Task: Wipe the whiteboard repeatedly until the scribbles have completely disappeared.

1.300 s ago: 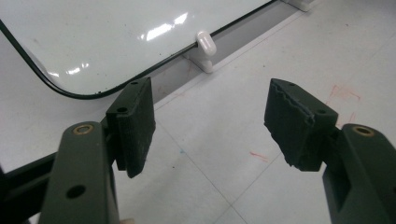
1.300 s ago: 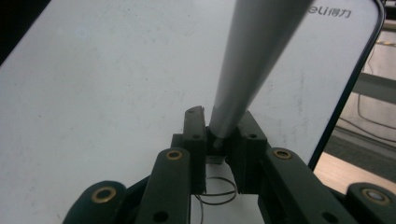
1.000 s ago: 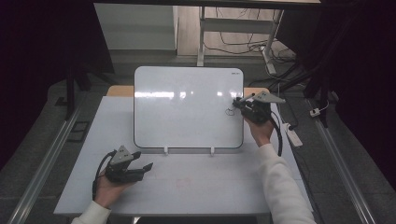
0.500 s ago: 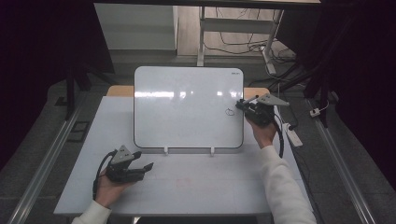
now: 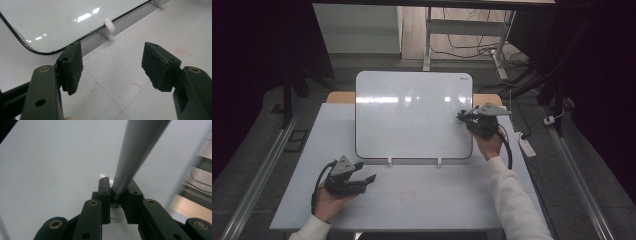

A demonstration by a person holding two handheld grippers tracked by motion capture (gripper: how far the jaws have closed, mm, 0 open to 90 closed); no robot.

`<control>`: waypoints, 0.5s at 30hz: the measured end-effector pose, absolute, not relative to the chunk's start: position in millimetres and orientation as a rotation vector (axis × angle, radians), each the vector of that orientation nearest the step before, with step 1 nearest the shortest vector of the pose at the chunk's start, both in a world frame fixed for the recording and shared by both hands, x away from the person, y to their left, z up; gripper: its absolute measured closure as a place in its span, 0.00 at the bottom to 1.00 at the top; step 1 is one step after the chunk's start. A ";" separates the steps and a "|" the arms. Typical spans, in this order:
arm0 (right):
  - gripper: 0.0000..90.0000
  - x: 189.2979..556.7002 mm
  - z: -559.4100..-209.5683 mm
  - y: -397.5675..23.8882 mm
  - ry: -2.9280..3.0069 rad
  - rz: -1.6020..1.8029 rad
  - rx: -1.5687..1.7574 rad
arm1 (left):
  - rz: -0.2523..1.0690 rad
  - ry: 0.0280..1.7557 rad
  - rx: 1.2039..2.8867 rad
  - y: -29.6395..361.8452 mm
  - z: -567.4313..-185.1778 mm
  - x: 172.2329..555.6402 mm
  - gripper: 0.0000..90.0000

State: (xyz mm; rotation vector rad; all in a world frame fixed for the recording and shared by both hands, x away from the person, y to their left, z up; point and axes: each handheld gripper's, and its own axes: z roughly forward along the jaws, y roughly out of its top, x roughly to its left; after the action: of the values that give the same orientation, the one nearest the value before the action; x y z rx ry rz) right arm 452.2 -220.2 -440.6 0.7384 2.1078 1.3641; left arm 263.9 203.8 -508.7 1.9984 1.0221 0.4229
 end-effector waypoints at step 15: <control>0.86 459.1 -436.7 -223.1 2.019 1.405 0.805 | 0.422 1.015 2.005 202.5 -508.7 263.6 0.38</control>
State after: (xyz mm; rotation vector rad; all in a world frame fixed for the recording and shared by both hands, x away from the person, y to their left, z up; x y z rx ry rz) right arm 459.1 -223.1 -436.7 0.8048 2.0185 1.4050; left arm 263.6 202.5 -508.7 2.0050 1.0153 0.4218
